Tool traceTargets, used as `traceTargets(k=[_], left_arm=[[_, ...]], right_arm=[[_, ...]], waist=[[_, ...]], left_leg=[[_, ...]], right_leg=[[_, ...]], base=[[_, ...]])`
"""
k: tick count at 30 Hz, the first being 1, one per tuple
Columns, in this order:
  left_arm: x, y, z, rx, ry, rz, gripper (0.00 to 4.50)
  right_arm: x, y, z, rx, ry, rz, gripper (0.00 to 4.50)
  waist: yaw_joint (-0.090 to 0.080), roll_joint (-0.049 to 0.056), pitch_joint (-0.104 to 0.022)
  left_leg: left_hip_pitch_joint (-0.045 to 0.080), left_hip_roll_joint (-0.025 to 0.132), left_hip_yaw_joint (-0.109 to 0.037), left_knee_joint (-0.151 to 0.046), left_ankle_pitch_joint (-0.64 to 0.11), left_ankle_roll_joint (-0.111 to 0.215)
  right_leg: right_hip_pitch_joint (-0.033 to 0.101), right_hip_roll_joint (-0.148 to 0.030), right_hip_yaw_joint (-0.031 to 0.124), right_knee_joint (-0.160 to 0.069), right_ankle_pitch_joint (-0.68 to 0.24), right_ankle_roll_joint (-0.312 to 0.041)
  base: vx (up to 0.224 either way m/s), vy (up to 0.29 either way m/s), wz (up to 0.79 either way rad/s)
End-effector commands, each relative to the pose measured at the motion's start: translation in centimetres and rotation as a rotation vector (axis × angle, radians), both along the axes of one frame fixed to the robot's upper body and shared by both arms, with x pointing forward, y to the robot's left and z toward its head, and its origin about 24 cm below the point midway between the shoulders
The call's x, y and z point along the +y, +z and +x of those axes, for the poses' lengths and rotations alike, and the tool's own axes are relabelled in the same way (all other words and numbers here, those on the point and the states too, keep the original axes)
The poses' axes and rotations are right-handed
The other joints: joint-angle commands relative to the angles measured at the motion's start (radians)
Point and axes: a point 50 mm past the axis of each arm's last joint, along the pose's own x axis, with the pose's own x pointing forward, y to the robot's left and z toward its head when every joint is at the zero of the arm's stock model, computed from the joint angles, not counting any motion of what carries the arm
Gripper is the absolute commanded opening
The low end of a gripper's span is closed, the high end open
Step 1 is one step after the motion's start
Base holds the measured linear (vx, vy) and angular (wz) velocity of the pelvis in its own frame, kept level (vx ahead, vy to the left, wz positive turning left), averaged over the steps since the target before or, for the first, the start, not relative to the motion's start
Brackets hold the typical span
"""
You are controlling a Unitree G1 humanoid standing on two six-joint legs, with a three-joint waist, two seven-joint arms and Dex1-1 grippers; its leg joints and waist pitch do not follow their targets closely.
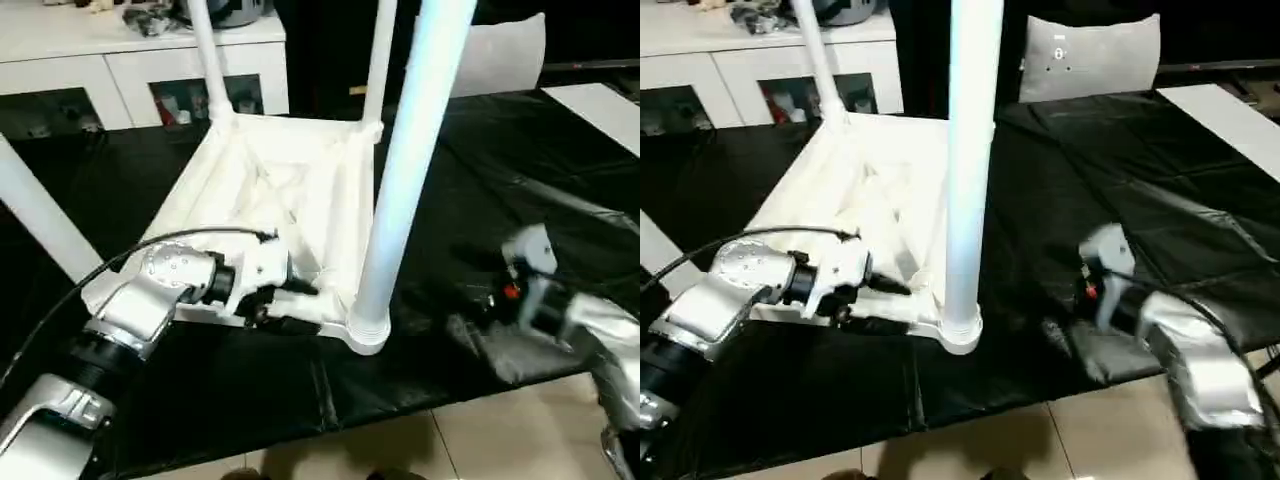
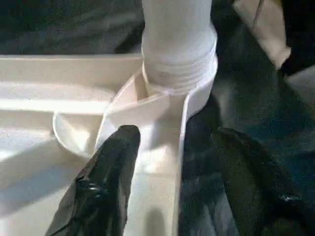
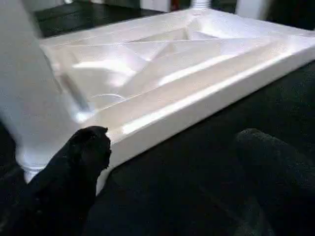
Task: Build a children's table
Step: Rotate leg to tighten
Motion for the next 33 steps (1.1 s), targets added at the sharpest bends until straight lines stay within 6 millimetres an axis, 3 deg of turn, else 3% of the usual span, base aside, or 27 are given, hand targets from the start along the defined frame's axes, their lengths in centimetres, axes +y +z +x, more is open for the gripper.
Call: traceTargets(k=[1, 4, 6, 14, 25, 33], left_arm=[[-0.2, 0.1, 0.3, -0.036, -0.013, 0.024, 2.39], [-0.3, 0.0, 0.3, -0.033, -0.016, 0.026, 2.03], [-0.5, -0.3, 0.5, -0.040, -0.029, 0.047, 1.96], [-0.3, -0.7, 1.0, -0.054, -0.033, 0.062, 1.45], [-0.6, -1.5, 1.0, -0.012, -0.075, 0.090, 0.30], [-0.7, -2.0, 0.7, 0.145, -0.041, 0.068, 0.03]], right_arm=[[0.2, 0.2, -0.4, 0.010, 0.036, -0.011, 4.50], [0.2, 0.2, -0.6, 0.012, 0.054, -0.023, 4.50], [0.1, 0.3, -1.1, 0.028, 0.104, -0.057, 4.50], [0.3, 0.4, -1.6, 0.054, 0.175, -0.075, 4.50], [0.7, 0.2, -2.1, 0.090, 0.221, -0.058, 4.50], [0.8, 0.2, -1.9, 0.087, 0.216, -0.061, 4.50]], waist=[[0.004, -0.007, -0.069], [0.005, -0.008, -0.069], [0.006, -0.015, -0.069], [0.013, -0.013, -0.071], [0.025, -0.009, -0.071], [0.032, -0.010, -0.075]], left_leg=[[-0.005, 0.026, -0.006, -0.071, -0.209, 0.043], [-0.005, 0.026, -0.006, -0.070, -0.202, 0.045], [-0.005, 0.025, -0.005, -0.069, -0.197, 0.050], [-0.007, 0.027, -0.006, -0.067, -0.178, 0.060], [-0.003, 0.026, -0.005, -0.067, -0.187, 0.056], [-0.006, 0.029, -0.005, -0.065, -0.152, 0.059]], right_leg=[[0.057, -0.057, 0.042, -0.088, -0.345, -0.173], [0.056, -0.059, 0.042, -0.088, -0.358, -0.173], [0.056, -0.057, 0.041, -0.092, -0.365, -0.169], [0.056, -0.059, 0.041, -0.086, -0.331, -0.179], [0.055, -0.060, 0.041, -0.091, -0.358, -0.170], [0.059, -0.063, 0.042, -0.079, -0.272, -0.206]], base=[[0.000, 0.000, 0.00], [0.000, 0.000, 0.00], [0.000, 0.000, 0.00], [0.000, 0.000, 0.00], [0.000, 0.000, 0.00], [0.000, 0.000, 0.00]])
